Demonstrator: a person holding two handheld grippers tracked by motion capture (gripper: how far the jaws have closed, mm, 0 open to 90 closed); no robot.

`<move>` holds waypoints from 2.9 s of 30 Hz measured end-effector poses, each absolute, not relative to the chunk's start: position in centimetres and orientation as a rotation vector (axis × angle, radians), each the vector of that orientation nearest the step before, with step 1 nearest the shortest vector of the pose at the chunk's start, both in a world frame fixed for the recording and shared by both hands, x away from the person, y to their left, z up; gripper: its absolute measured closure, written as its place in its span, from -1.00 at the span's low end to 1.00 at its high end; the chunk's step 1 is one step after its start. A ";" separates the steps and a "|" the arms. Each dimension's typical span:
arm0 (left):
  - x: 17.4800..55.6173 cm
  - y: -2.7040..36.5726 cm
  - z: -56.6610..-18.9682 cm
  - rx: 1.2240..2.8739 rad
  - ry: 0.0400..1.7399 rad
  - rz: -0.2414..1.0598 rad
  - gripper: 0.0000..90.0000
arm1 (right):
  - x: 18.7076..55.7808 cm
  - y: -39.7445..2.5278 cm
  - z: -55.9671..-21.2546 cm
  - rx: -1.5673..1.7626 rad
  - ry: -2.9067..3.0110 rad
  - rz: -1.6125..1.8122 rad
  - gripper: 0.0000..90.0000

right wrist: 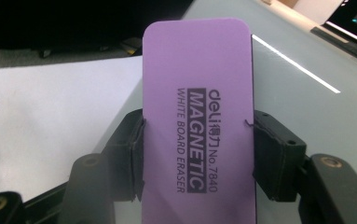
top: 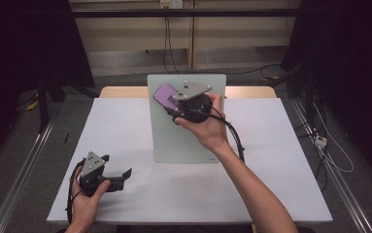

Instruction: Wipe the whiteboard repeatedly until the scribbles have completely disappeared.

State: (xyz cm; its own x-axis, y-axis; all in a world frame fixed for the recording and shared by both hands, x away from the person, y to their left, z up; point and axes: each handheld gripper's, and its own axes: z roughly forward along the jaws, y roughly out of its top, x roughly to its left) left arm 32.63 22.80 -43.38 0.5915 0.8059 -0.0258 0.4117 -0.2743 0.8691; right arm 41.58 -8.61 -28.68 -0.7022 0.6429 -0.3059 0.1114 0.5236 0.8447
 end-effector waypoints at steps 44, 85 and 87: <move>32.4 22.9 -43.3 1.896 0.976 0.540 -0.90 | 40.1 -12.3 -30.0 0.670 2.113 1.114 -0.07; 32.5 23.1 -43.4 1.892 0.981 0.521 -0.90 | 37.0 -15.4 -35.0 0.687 2.289 1.295 -0.07; 32.4 23.1 -43.4 1.889 0.988 0.528 -0.90 | 37.0 -15.6 -35.0 0.690 2.290 1.300 -0.07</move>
State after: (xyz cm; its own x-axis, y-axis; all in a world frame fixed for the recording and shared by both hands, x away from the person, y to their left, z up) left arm 32.38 23.11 -43.39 0.5874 0.8084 -0.0370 0.4186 -0.2644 0.8688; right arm 36.99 -15.58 -34.99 -0.7906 0.6021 -0.1112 0.2134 0.4411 0.8717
